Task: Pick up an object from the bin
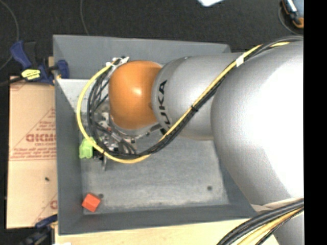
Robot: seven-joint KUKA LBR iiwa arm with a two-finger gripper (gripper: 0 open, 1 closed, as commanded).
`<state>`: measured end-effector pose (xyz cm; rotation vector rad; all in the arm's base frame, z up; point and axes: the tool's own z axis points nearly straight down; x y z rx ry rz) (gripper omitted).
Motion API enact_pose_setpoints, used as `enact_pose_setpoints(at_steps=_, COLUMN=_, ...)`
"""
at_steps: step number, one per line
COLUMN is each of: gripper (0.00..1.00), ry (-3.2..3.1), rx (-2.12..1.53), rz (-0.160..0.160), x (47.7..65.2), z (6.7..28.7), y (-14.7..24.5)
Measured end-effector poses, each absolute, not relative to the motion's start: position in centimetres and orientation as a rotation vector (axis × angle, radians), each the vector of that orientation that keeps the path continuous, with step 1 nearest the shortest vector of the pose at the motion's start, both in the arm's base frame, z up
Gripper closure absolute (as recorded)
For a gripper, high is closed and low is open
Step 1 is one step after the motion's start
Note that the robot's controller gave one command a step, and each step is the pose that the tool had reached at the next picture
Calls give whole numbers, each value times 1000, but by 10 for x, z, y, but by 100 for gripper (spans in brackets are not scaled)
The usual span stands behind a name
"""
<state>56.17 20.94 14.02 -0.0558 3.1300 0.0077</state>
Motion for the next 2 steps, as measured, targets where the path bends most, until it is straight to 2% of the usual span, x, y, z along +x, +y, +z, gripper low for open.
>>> enact_pose_setpoints(at_steps=1, gripper=100, ry=3121, rx=-28, rz=13, x=574, z=215, y=213)
enact_pose_setpoints(at_steps=2, gripper=100, ry=3124, rx=-50, rz=11, x=555, z=246, y=219)
